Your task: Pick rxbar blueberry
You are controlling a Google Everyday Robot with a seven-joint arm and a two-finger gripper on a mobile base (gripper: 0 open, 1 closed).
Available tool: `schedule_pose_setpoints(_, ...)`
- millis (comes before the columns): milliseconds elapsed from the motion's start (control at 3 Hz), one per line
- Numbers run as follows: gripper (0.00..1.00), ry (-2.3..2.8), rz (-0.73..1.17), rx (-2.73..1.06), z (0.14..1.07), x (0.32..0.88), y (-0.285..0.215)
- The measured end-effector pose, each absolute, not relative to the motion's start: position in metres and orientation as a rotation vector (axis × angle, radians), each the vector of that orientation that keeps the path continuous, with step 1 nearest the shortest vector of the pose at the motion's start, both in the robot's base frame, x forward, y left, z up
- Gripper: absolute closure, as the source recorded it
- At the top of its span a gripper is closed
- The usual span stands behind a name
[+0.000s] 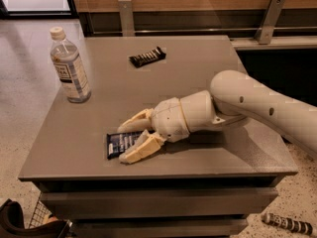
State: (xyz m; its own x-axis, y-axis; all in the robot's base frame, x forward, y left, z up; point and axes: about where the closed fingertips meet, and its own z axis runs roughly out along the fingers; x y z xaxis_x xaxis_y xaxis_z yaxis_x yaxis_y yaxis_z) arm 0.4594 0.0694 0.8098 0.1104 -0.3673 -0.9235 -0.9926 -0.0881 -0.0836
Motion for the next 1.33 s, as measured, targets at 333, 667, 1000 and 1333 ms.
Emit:
schedule_pose_setpoints(333, 1.00, 1.370, 0.982, -1.585, 0.811, 0.459, 0.070)
schedule_pose_setpoints(667, 1.00, 1.367, 0.979, -1.588, 0.814, 0.460, 0.069)
schedule_pose_setpoints(1000, 1.00, 1.330, 0.939, -1.627, 0.854, 0.466, 0.064)
schedule_pose_setpoints(1333, 1.00, 1.288, 0.893, -1.663, 0.895, 0.473, 0.059)
